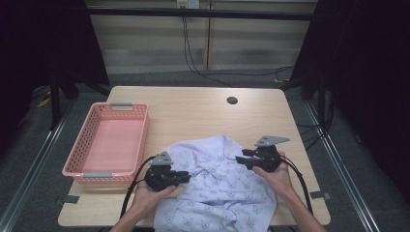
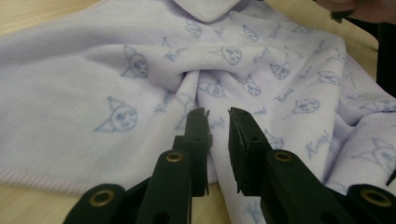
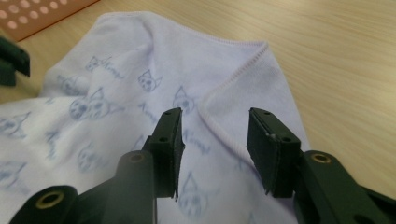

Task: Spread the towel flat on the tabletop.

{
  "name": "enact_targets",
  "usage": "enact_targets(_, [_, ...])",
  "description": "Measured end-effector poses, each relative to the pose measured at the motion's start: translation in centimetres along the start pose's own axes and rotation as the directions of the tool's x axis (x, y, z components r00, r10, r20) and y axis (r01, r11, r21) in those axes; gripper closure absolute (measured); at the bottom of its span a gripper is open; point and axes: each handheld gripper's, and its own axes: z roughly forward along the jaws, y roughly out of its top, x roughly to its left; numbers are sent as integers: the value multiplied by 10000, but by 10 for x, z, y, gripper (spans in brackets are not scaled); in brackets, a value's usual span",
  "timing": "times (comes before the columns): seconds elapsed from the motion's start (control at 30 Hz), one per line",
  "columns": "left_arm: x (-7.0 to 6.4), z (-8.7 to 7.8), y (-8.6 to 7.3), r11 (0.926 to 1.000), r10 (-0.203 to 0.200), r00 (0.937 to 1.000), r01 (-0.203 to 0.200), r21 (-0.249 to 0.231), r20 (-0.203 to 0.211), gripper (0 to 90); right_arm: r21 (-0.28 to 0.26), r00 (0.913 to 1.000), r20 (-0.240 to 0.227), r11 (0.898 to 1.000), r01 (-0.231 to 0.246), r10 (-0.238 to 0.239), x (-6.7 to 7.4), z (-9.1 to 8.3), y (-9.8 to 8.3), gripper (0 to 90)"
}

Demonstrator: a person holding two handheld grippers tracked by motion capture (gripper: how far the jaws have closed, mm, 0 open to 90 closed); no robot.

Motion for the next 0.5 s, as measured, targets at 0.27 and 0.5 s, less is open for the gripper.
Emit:
enact_targets(0.27, [-1,12,-5,9984,382,9989,-370,438,-275,706,1009,9999,-53,9948,165,-161,-3,53,3,539])
enact_targets(0.5, [-6,17,-14,9957,545,9978,-515,766,-379,668,1186,9987,313,9922,373,-413,5,40,-7,766])
